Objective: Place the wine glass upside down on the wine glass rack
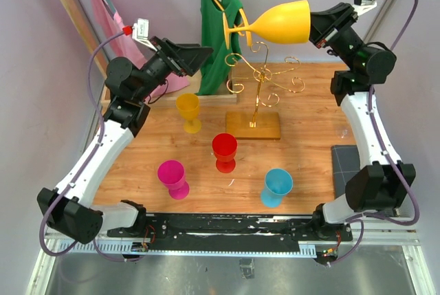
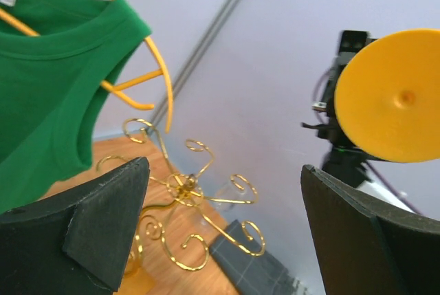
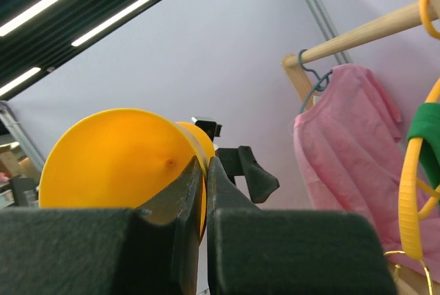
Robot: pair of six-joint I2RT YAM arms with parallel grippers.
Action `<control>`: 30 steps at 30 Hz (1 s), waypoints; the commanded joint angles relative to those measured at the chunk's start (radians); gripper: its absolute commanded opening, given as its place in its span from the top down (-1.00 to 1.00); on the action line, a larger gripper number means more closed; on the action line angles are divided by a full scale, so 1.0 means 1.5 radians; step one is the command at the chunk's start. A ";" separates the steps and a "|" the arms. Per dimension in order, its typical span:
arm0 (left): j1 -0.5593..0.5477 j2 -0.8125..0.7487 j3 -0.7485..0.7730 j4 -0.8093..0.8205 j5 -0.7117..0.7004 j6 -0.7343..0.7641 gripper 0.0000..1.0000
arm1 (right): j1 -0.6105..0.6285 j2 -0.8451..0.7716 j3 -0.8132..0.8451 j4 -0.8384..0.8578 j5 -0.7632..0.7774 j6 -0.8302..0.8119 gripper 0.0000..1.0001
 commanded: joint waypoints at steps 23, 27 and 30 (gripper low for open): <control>0.032 0.185 -0.064 0.871 0.197 -0.670 -0.68 | 0.109 0.119 0.012 0.285 -0.004 0.167 0.98; 0.032 0.189 -0.067 0.911 0.185 -0.701 -0.56 | 0.120 0.133 0.025 0.284 0.003 0.167 0.98; 0.032 0.202 -0.069 0.968 0.170 -0.743 -0.46 | 0.129 0.144 0.034 0.276 0.003 0.158 0.98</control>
